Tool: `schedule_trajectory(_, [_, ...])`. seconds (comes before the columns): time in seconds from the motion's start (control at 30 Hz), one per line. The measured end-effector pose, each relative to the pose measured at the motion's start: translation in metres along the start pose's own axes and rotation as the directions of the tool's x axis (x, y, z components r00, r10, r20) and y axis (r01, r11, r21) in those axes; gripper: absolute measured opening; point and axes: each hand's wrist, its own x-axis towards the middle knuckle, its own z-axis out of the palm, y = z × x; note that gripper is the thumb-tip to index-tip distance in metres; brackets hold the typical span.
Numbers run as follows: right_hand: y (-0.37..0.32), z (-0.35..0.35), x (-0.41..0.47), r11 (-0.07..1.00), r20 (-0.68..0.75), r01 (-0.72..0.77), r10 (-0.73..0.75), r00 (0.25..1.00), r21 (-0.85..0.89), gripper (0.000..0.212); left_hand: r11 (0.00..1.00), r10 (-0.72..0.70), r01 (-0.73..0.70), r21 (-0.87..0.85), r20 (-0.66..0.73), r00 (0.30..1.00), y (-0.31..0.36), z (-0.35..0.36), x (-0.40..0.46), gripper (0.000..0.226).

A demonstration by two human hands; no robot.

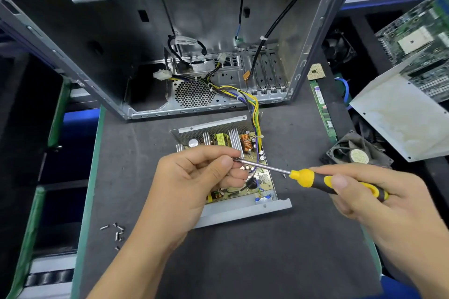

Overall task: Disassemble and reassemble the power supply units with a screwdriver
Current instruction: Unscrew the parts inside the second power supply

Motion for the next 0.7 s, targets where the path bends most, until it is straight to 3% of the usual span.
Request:
schedule_trajectory(0.1, [-0.003, -0.007, 0.007, 1.000, 0.060, -0.028, 0.028, 0.998, 0.002, 0.055, 0.997, -0.007, 0.005, 0.075, 0.029, 1.000, -0.001, -0.002, 0.000, 0.018])
schedule_trajectory(0.2, [-0.002, -0.010, 0.014, 0.993, 0.027, -0.110, 0.109, 0.994, 0.051, 0.034, 0.994, -0.015, 0.011, 0.105, 0.035, 0.999, -0.001, -0.001, 0.000, 0.019])
schedule_trajectory(0.33, [0.000, 0.002, 0.021, 0.925, -0.175, -0.093, 0.167, 0.970, 0.367, 0.028, 0.995, -0.011, 0.006, 0.100, 0.054, 0.998, -0.004, 0.006, -0.001, 0.018])
schedule_trajectory(0.43, [0.003, 0.014, 0.026, 0.837, -0.228, -0.063, 0.220, 0.948, 0.543, 0.037, 0.999, 0.006, -0.007, 0.051, 0.028, 1.000, -0.006, 0.015, -0.002, 0.020])
schedule_trajectory(0.7, [0.006, 0.031, 0.035, 0.824, -0.204, -0.078, 0.229, 0.952, 0.562, 0.036, 0.998, 0.059, -0.059, -0.006, -0.012, 0.998, -0.007, 0.021, 0.000, 0.025])
